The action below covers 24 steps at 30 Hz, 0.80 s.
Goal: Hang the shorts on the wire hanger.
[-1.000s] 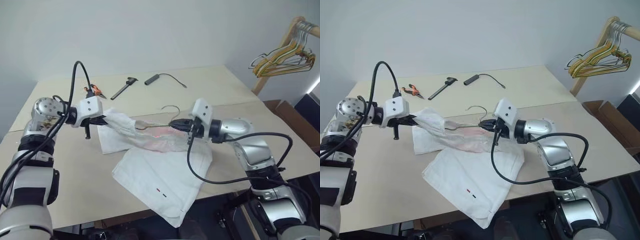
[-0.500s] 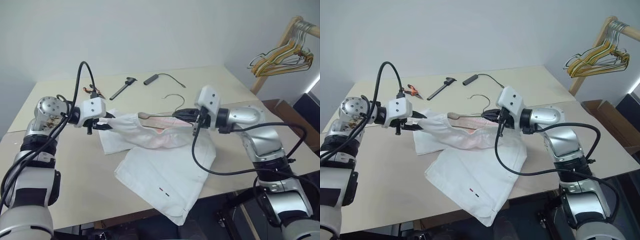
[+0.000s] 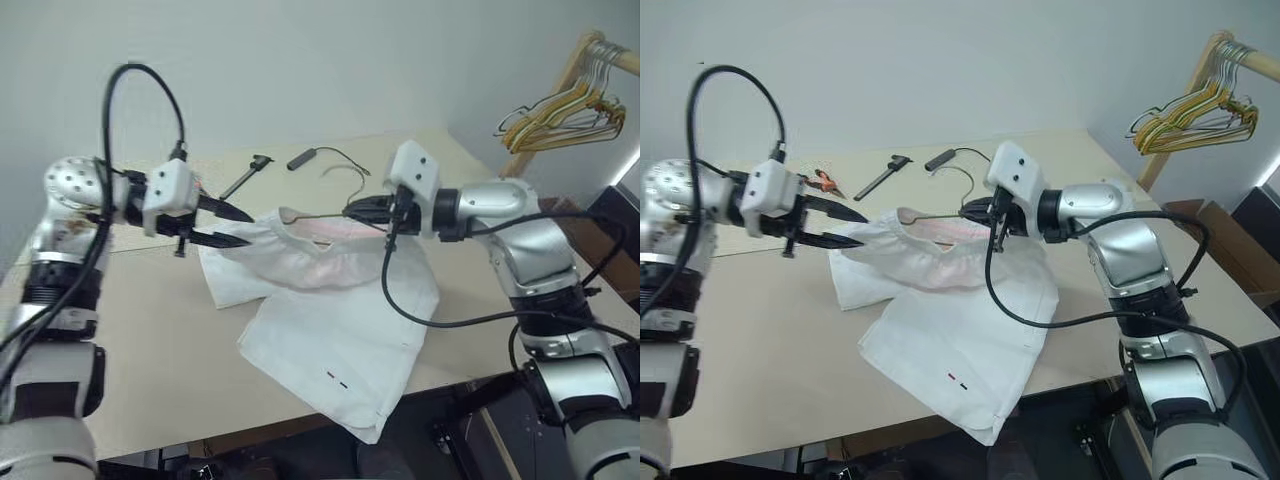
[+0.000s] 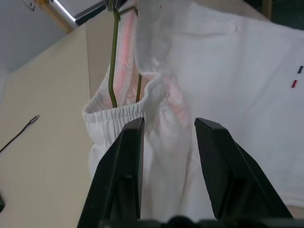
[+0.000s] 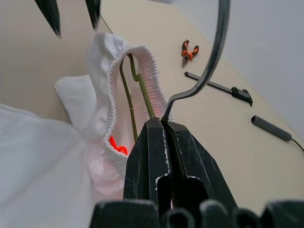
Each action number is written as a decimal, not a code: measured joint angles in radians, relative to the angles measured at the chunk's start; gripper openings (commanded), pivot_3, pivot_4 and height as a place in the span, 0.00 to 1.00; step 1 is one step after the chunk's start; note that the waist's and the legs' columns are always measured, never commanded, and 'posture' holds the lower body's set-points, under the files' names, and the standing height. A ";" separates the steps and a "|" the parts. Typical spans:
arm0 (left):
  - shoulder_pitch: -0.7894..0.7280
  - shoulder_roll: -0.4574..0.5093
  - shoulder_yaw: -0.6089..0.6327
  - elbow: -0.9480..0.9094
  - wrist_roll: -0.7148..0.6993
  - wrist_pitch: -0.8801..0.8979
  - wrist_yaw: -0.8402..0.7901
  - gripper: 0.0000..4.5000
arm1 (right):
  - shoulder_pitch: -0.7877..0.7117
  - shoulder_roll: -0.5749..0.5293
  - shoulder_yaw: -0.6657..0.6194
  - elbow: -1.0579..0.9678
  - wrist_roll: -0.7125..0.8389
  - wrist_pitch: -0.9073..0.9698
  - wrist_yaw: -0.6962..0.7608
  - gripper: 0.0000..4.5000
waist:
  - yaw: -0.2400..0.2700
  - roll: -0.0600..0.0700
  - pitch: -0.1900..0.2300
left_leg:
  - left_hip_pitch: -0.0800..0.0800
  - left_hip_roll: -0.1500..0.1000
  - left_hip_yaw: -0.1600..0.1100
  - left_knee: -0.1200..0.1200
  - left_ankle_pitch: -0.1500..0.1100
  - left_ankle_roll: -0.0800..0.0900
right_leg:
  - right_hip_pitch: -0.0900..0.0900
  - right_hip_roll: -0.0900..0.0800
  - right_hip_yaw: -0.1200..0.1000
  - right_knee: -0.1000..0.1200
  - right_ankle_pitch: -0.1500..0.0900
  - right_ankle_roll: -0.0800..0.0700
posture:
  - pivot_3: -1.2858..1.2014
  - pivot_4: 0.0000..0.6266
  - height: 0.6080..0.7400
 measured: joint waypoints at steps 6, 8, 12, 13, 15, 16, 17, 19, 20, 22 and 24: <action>-0.115 -0.118 -0.064 0.237 0.189 -0.081 0.174 0.41 | -0.010 0.001 0.005 -0.005 0.001 0.000 0.014 0.00 | -0.017 -0.001 0.000 | -0.004 0.000 0.000 0.001 0.000 0.000 | -0.005 0.000 0.000 0.000 0.000 0.000 | 0.46 0.00 1.00; -0.123 -0.129 -0.037 0.248 0.160 -0.094 0.127 0.45 | -0.010 0.000 0.005 -0.011 0.001 0.000 0.014 0.00 | -0.032 -0.001 0.000 | -0.007 0.000 0.000 0.002 0.000 -0.001 | -0.007 0.000 0.000 0.000 0.000 0.000 | 0.45 0.00 1.00; -0.113 -0.099 0.000 0.193 0.006 -0.016 -0.033 0.66 | -0.010 -0.001 0.006 -0.027 0.002 0.003 0.014 0.00 | -0.060 -0.001 0.000 | -0.009 0.000 -0.001 0.003 -0.001 0.001 | -0.007 -0.001 0.000 0.000 0.000 0.000 | 0.45 0.00 1.00; -0.104 -0.059 -0.010 0.143 -0.077 0.040 -0.059 0.73 | -0.008 -0.003 0.006 -0.029 0.003 0.006 0.015 0.00 | -0.066 -0.001 0.000 | -0.008 0.000 -0.002 0.003 -0.003 0.005 | -0.007 0.000 0.001 0.000 0.000 0.000 | 0.45 0.00 1.00; -0.101 0.004 -0.011 0.077 -0.193 0.123 -0.080 0.87 | -0.002 -0.011 0.006 -0.030 0.003 0.017 0.015 0.00 | -0.074 0.000 -0.001 | -0.007 0.000 -0.003 0.003 -0.004 0.006 | -0.006 0.000 0.001 0.002 0.000 0.000 | 0.45 0.00 1.00; -0.105 0.016 -0.001 0.066 -0.220 0.146 -0.084 0.95 | 0.003 -0.018 0.006 -0.030 0.003 0.021 0.015 0.00 | -0.075 0.000 -0.001 | -0.005 0.000 -0.003 0.003 -0.004 0.006 | -0.005 0.000 0.001 0.002 0.000 0.000 | 0.45 0.00 1.00; -0.114 0.012 0.017 0.073 -0.220 0.154 -0.084 0.99 | 0.004 -0.021 0.006 -0.030 0.003 0.023 0.015 0.00 | -0.072 0.001 -0.001 | -0.004 -0.001 -0.003 0.003 -0.004 0.006 | -0.003 0.000 0.000 0.002 0.000 0.000 | 0.45 0.00 1.00; -0.145 -0.012 0.027 0.122 -0.172 0.135 -0.049 0.99 | 0.004 -0.022 0.006 -0.038 0.004 0.024 0.019 0.00 | -0.063 0.001 -0.001 | -0.003 -0.001 -0.003 0.004 -0.003 0.006 | -0.002 0.000 0.000 0.001 0.000 0.000 | 0.46 0.00 1.00; -0.157 -0.027 0.023 0.152 -0.129 0.113 -0.008 0.99 | 0.004 -0.022 0.006 -0.043 0.006 0.024 0.025 0.00 | -0.059 0.001 -0.001 | -0.002 -0.001 -0.003 0.004 -0.003 0.006 | -0.002 0.000 0.000 0.001 0.000 0.000 | 0.46 0.00 1.00; -0.176 -0.052 -0.009 0.227 -0.017 0.049 0.075 0.99 | 0.004 -0.023 0.006 -0.046 0.012 0.024 0.037 0.00 | -0.054 0.001 -0.002 | -0.002 -0.001 -0.003 0.004 -0.003 0.006 | -0.002 0.000 0.000 0.001 0.000 0.000 | 0.46 0.00 1.00; -0.179 -0.073 -0.054 0.294 0.075 -0.005 0.095 0.99 | 0.004 -0.023 0.006 -0.047 0.015 0.023 0.046 0.00 | -0.053 0.001 -0.002 | -0.003 -0.002 -0.002 0.003 -0.003 0.005 | -0.003 -0.001 0.000 0.001 0.000 0.000 | 0.46 0.00 1.00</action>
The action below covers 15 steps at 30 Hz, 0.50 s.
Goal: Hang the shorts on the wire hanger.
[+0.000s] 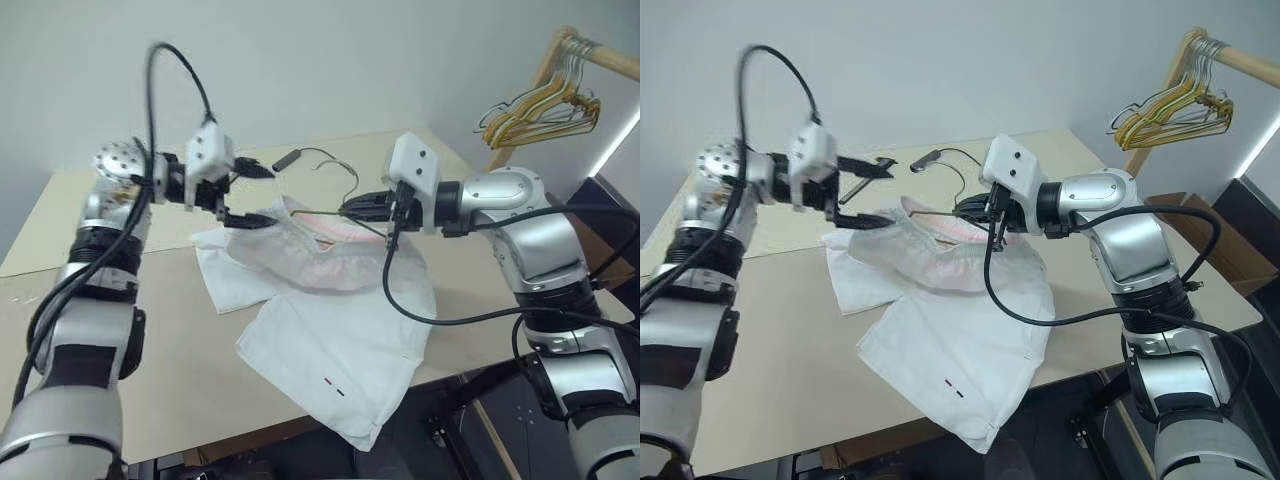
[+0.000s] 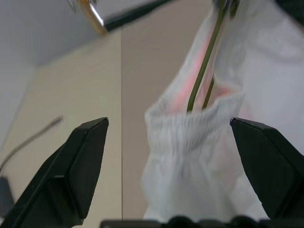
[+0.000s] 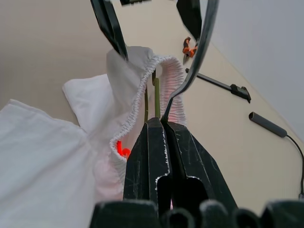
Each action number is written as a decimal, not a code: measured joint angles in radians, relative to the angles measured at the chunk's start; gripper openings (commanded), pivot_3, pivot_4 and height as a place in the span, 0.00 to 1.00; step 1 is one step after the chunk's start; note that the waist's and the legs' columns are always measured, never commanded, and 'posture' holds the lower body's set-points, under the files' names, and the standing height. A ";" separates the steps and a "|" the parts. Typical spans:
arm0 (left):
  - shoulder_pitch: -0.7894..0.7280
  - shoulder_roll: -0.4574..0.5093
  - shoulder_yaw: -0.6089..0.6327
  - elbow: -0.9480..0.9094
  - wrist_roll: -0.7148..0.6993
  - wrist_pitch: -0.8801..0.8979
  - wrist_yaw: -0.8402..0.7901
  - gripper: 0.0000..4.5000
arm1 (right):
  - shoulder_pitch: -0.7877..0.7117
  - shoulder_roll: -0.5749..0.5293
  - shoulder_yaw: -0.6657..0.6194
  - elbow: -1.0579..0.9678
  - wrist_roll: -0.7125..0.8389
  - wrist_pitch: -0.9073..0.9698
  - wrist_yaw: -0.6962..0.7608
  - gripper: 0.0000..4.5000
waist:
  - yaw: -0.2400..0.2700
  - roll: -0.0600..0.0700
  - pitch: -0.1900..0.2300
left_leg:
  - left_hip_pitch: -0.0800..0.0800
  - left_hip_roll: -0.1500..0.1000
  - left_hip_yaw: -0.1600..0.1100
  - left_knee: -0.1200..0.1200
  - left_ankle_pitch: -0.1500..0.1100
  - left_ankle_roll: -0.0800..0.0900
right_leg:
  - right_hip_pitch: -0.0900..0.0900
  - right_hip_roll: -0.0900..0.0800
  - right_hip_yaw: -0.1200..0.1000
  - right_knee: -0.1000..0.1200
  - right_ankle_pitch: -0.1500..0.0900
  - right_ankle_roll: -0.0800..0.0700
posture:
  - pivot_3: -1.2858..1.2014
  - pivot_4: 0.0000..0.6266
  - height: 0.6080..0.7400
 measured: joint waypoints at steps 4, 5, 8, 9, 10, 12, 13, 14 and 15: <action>-0.009 -0.055 -0.052 0.107 0.111 -0.078 -0.012 0.91 | 0.000 -0.001 0.000 -0.001 0.005 -0.003 0.017 0.00 | 0.000 0.000 0.000 | -0.004 0.000 0.000 0.000 0.003 -0.005 | -0.003 0.000 0.000 0.000 0.000 0.000 | 0.46 0.00 1.00; -0.013 -0.065 -0.053 0.120 0.117 -0.095 -0.041 0.87 | 0.000 -0.001 0.000 -0.001 0.005 -0.003 0.022 0.00 | 0.000 0.000 0.000 | -0.006 0.000 0.000 0.000 0.003 -0.005 | -0.004 0.000 0.000 -0.001 0.000 0.000 | 0.46 0.00 1.00; -0.031 -0.074 -0.046 0.121 0.119 -0.110 -0.080 0.67 | -0.001 -0.001 0.000 -0.001 0.005 -0.003 0.027 0.00 | -0.001 0.000 0.000 | -0.006 0.000 0.000 0.000 0.002 -0.004 | -0.004 0.000 0.000 -0.001 0.000 0.000 | 0.46 0.00 1.00; -0.041 -0.074 -0.041 0.121 0.120 -0.112 -0.084 0.59 | -0.001 -0.001 0.000 -0.001 0.005 -0.003 0.028 0.00 | -0.001 0.000 0.000 | -0.005 0.000 0.000 0.000 0.001 -0.002 | -0.004 0.000 0.000 -0.001 0.000 0.000 | 0.46 0.00 1.00; -0.048 -0.074 -0.032 0.121 0.120 -0.115 -0.087 0.52 | -0.001 -0.001 0.000 -0.001 0.005 -0.004 0.029 0.00 | -0.001 0.000 0.000 | -0.005 0.000 0.000 0.000 0.000 0.000 | -0.003 0.000 0.000 -0.001 0.000 0.000 | 0.46 0.00 1.00; -0.050 -0.069 -0.016 0.122 0.121 -0.124 -0.094 0.38 | -0.003 -0.001 0.000 0.000 0.004 -0.006 0.031 0.00 | -0.001 0.000 0.000 | -0.003 0.000 0.000 0.000 0.000 0.001 | -0.002 0.000 0.000 0.000 0.000 0.000 | 0.46 0.00 1.00; -0.050 -0.068 -0.012 0.122 0.122 -0.128 -0.098 0.30 | -0.003 -0.001 0.000 0.000 0.004 -0.006 0.032 0.00 | -0.001 0.000 0.000 | -0.003 0.000 0.000 0.000 0.000 0.001 | -0.002 0.000 0.000 0.000 0.000 0.000 | 0.46 0.00 1.00; -0.050 -0.067 -0.007 0.122 0.122 -0.130 -0.106 0.24 | -0.003 -0.001 0.000 0.000 0.004 -0.006 0.032 0.00 | -0.001 0.000 0.000 | -0.003 0.000 0.000 0.000 0.000 0.000 | -0.002 0.000 0.000 0.000 0.000 0.000 | 0.46 0.00 1.00; -0.049 -0.064 -0.003 0.122 0.122 -0.131 -0.113 0.17 | -0.004 -0.001 0.001 0.001 0.003 -0.007 0.032 0.00 | -0.001 0.000 0.000 | -0.003 0.000 0.000 0.001 0.000 0.000 | -0.002 0.000 0.000 0.000 0.000 0.000 | 0.46 0.00 1.00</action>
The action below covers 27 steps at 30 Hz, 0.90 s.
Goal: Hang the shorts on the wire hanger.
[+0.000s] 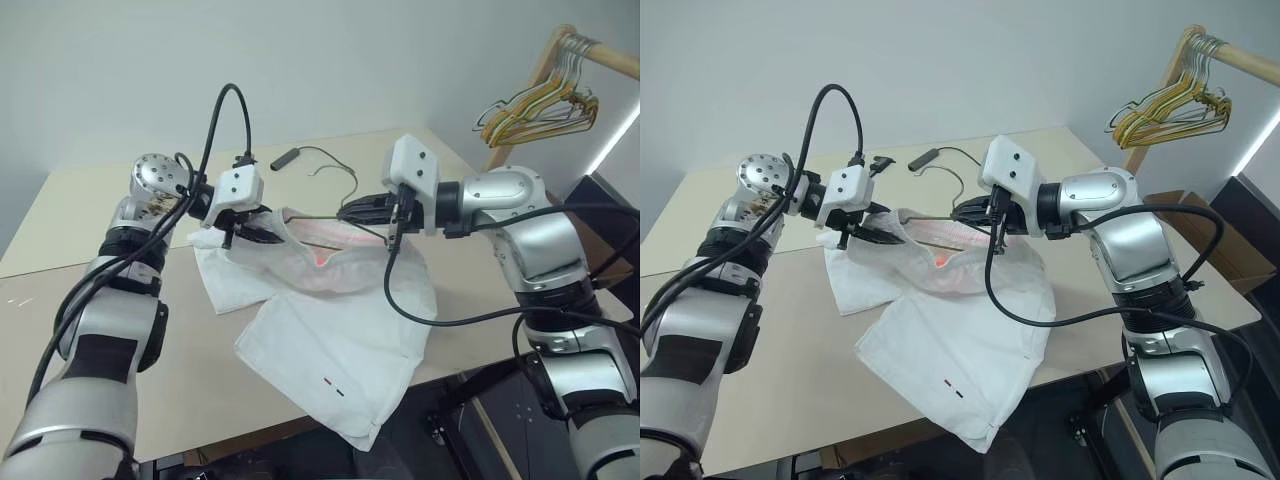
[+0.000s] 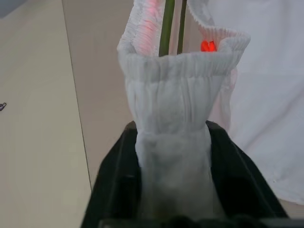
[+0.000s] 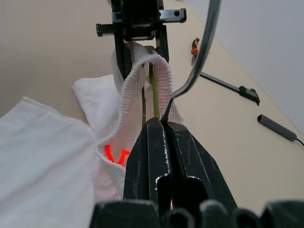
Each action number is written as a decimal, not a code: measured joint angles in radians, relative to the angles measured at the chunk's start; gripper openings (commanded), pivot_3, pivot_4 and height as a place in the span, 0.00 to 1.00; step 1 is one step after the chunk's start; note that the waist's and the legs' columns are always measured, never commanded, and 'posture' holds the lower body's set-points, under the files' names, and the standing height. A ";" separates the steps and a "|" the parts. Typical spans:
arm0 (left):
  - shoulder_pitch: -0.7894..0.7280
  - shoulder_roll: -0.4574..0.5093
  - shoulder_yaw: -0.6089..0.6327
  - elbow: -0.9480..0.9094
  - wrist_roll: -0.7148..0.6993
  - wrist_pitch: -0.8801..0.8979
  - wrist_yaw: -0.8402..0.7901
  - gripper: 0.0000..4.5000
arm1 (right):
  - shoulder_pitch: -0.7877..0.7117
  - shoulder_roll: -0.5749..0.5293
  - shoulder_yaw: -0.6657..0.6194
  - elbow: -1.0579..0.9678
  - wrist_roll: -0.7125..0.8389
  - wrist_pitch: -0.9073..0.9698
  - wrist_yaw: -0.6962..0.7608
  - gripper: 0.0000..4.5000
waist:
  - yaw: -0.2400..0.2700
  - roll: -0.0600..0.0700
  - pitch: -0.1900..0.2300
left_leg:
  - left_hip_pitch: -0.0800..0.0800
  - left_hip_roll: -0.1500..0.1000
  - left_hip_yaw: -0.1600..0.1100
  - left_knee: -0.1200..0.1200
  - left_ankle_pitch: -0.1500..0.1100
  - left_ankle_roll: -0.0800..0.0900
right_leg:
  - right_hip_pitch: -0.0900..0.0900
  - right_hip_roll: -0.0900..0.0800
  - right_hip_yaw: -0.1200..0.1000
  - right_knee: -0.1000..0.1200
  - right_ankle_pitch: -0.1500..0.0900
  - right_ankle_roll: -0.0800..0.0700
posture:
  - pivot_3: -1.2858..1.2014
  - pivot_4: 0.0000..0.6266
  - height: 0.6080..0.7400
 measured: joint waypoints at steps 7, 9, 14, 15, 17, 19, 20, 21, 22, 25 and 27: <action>0.018 0.012 0.031 -0.002 0.008 0.001 0.001 0.16 | -0.018 0.000 0.007 0.009 -0.020 -0.017 -0.001 0.12 | 0.001 0.000 0.000 | -0.001 0.000 0.000 0.000 0.000 0.000 | 0.000 0.000 0.000 0.000 0.000 0.000 | 0.46 0.00 1.00; 0.021 0.013 0.038 -0.002 0.009 0.004 0.003 0.16 | -0.018 0.000 0.007 0.009 -0.027 -0.022 -0.004 0.24 | 0.001 0.000 0.000 | 0.000 0.000 0.000 0.000 0.000 0.000 | 0.000 0.000 0.000 0.000 0.000 0.000 | 0.45 0.00 1.00; 0.047 0.013 0.069 -0.006 0.008 0.040 0.016 0.16 | -0.005 -0.039 -0.021 -0.001 -0.036 -0.020 -0.022 0.62 | 0.000 0.000 0.000 | -0.001 0.000 0.000 0.000 0.000 0.000 | 0.000 0.000 0.000 0.000 0.000 0.000 | 0.45 0.00 1.00; 0.049 0.013 0.073 -0.006 0.008 0.043 0.018 0.16 | 0.004 -0.050 -0.034 -0.006 -0.036 -0.018 -0.027 0.70 | 0.000 0.000 0.000 | -0.001 0.000 0.000 0.000 0.000 0.000 | 0.000 0.000 0.000 0.000 0.000 0.000 | 0.44 0.00 1.00; 0.051 0.013 0.077 -0.009 0.008 0.047 0.020 0.16 | 0.029 -0.072 -0.061 -0.027 -0.030 -0.001 -0.033 0.84 | 0.000 0.000 0.000 | -0.001 0.000 0.000 0.000 0.000 0.000 | 0.000 0.000 0.000 0.000 0.000 0.000 | 0.44 0.01 1.00; 0.054 0.011 0.078 -0.018 0.009 0.051 0.025 0.16 | 0.063 -0.099 -0.088 -0.060 -0.008 0.020 -0.039 0.99 | 0.000 0.000 0.000 | -0.001 0.000 0.000 0.000 0.000 0.000 | 0.000 -0.001 0.000 0.000 0.000 0.000 | 0.44 0.01 1.00; 0.057 0.010 0.080 -0.025 0.009 0.057 0.028 0.16 | 0.086 -0.115 -0.109 -0.077 0.003 0.029 -0.042 1.00 | 0.000 0.000 0.000 | -0.001 0.000 0.000 0.000 0.000 0.001 | 0.000 -0.001 0.000 0.000 0.000 0.000 | 0.44 0.01 1.00; 0.060 0.010 0.083 -0.026 0.009 0.062 0.032 0.16 | 0.104 -0.132 -0.127 -0.088 0.007 0.042 -0.044 1.00 | 0.000 0.000 0.000 | -0.001 0.000 0.000 0.000 0.000 0.001 | 0.000 -0.001 0.000 0.000 0.000 0.000 | 0.44 0.01 1.00; 0.064 0.006 0.084 -0.029 0.009 0.065 0.035 0.16 | 0.145 -0.170 -0.160 -0.107 0.023 0.055 -0.044 1.00 | 0.003 0.000 0.000 | -0.001 0.000 0.000 0.000 0.000 0.001 | 0.000 -0.001 0.000 0.000 0.000 0.000 | 0.45 0.01 1.00; 0.075 0.008 0.089 -0.030 0.009 0.071 0.041 0.16 | 0.256 -0.254 -0.191 -0.146 0.025 0.066 -0.030 1.00 | 0.003 0.000 0.000 | 0.000 0.000 0.000 0.000 0.000 0.001 | 0.001 -0.001 0.000 0.000 0.000 0.000 | 0.45 0.00 1.00; 0.075 0.009 0.095 -0.030 0.009 0.076 0.045 0.16 | 0.352 -0.272 -0.169 -0.166 0.005 0.065 -0.033 1.00 | 0.002 -0.001 -0.001 | 0.000 0.000 0.000 0.000 -0.001 0.001 | 0.002 0.000 0.000 -0.001 0.000 0.000 | 0.45 0.00 1.00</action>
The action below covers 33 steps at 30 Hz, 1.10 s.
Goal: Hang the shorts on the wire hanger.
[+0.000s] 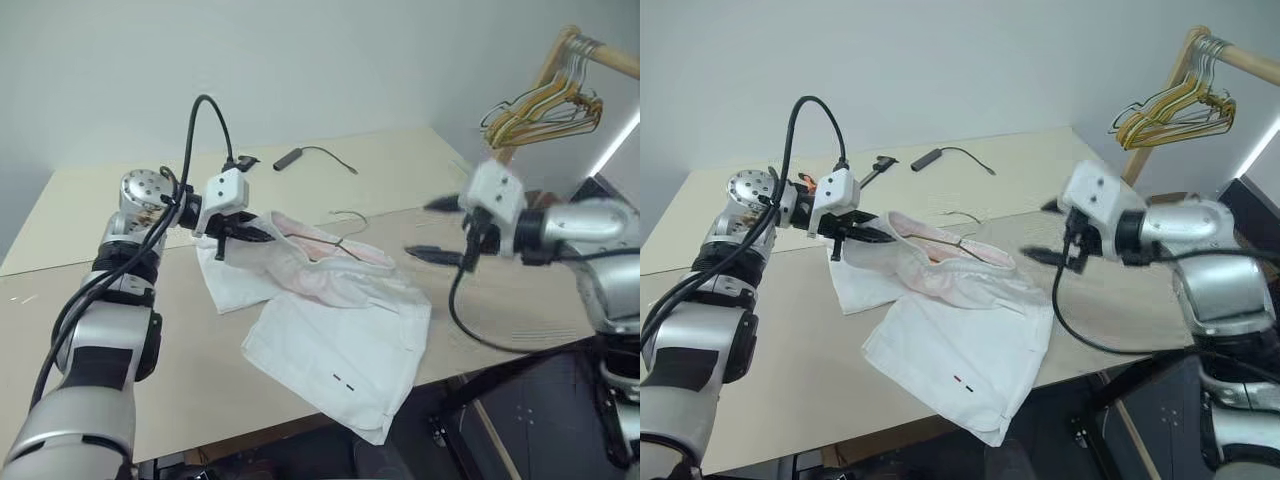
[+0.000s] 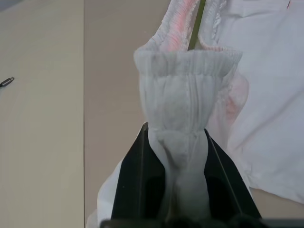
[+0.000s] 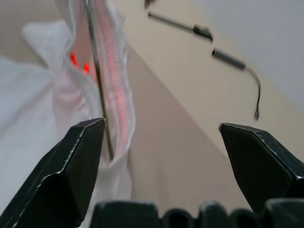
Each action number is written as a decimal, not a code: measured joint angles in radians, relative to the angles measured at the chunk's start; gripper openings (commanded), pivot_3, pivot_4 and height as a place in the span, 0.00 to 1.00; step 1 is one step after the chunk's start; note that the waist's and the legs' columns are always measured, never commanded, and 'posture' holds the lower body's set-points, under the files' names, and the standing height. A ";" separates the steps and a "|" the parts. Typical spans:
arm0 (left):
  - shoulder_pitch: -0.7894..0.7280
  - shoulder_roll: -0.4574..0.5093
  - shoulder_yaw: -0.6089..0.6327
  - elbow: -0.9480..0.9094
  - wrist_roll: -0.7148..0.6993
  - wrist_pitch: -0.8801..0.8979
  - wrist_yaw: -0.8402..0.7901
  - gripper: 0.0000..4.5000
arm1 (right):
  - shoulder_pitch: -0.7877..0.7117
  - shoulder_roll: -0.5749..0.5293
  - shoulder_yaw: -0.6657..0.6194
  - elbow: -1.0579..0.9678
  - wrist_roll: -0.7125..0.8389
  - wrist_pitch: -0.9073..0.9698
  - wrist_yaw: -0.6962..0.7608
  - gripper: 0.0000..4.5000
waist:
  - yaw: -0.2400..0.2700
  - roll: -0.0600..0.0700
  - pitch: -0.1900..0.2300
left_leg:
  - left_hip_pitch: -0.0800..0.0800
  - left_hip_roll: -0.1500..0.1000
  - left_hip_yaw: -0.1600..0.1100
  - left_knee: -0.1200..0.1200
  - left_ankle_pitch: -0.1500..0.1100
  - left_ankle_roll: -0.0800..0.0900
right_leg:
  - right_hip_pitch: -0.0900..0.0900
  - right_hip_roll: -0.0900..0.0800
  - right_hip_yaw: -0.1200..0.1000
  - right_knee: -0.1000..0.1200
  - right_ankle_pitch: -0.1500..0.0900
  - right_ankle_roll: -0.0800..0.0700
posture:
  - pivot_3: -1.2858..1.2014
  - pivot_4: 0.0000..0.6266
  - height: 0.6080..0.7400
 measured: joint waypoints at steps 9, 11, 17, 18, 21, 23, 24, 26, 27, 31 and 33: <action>0.005 0.000 0.007 -0.032 0.000 0.011 0.002 0.16 | -0.035 0.241 0.199 0.273 -0.174 -0.102 -0.174 1.00 | -0.019 0.001 0.000 | 0.005 0.000 0.002 0.000 0.001 -0.001 | 0.002 0.001 0.003 0.001 0.000 0.000 | 0.46 0.00 1.00; 0.012 0.002 0.012 -0.037 0.000 0.014 0.000 0.16 | -0.072 0.274 0.227 0.342 -0.197 -0.129 -0.173 1.00 | -0.020 0.001 0.000 | 0.004 0.000 0.002 0.000 0.001 -0.001 | 0.002 0.000 0.003 0.001 0.000 0.000 | 0.46 0.00 1.00; 0.024 0.011 0.018 -0.062 -0.001 0.037 -0.004 0.16 | -0.161 0.383 0.275 0.563 -0.238 -0.241 -0.151 0.79 | -0.021 0.001 0.000 | 0.005 0.000 0.001 0.001 0.003 -0.006 | 0.002 0.000 0.003 0.003 0.000 0.000 | 0.47 0.00 1.00; 0.026 0.011 0.018 -0.069 -0.001 0.040 -0.004 0.16 | -0.168 0.395 0.276 0.596 -0.238 -0.252 -0.144 0.71 | -0.020 0.001 0.000 | 0.005 0.000 0.001 0.001 0.004 -0.006 | 0.002 0.000 0.003 0.004 0.000 0.000 | 0.47 0.00 1.00; 0.043 0.015 0.019 -0.082 -0.002 0.053 -0.003 0.16 | -0.169 0.395 0.275 0.641 -0.239 -0.275 -0.119 0.47 | -0.017 0.001 0.000 | 0.005 0.000 0.001 0.002 0.004 -0.007 | 0.002 0.000 0.003 0.006 0.000 0.000 | 0.47 0.00 1.00; 0.047 0.018 0.019 -0.082 -0.002 0.055 -0.002 0.16 | -0.169 0.392 0.274 0.657 -0.239 -0.288 -0.103 0.31 | -0.015 0.001 0.000 | 0.005 0.000 0.001 0.003 0.004 -0.007 | 0.002 0.000 0.003 0.007 0.000 0.000 | 0.47 0.00 1.00; 0.047 0.018 0.020 -0.084 -0.002 0.055 0.000 0.16 | -0.169 0.391 0.272 0.661 -0.239 -0.292 -0.096 0.24 | -0.015 0.001 0.000 | 0.005 0.000 0.001 0.004 0.004 -0.007 | 0.002 0.000 0.003 0.007 0.000 0.000 | 0.47 0.00 1.00; 0.047 0.018 0.022 -0.086 -0.003 0.055 0.006 0.16 | -0.170 0.391 0.263 0.665 -0.238 -0.300 -0.083 0.08 | -0.014 0.001 0.000 | 0.006 0.000 0.001 0.005 0.004 -0.007 | 0.002 0.000 0.003 0.007 0.000 0.000 | 0.47 0.00 1.00; 0.047 0.019 0.028 -0.086 -0.003 0.055 0.014 0.16 | -0.175 0.391 0.262 0.665 -0.237 -0.303 -0.074 0.02 | -0.015 0.001 0.000 | 0.006 0.000 0.001 0.005 0.004 -0.007 | 0.002 0.000 0.003 0.007 0.000 0.000 | 0.47 0.00 1.00; 0.046 0.023 0.046 -0.087 -0.014 0.053 0.033 0.16 | -0.181 0.382 0.251 0.645 -0.223 -0.293 -0.032 0.00 | -0.011 0.001 0.000 | 0.007 0.000 0.000 0.005 0.004 -0.007 | 0.002 0.000 0.003 0.007 0.000 -0.001 | 0.46 0.00 1.00; 0.046 0.022 0.047 -0.087 -0.015 0.048 0.041 0.16 | -0.181 0.359 0.237 0.611 -0.204 -0.271 -0.007 0.00 | -0.006 0.001 0.000 | 0.007 -0.001 0.000 0.007 0.004 -0.007 | 0.002 0.000 0.003 0.008 0.001 -0.001 | 0.46 0.00 1.00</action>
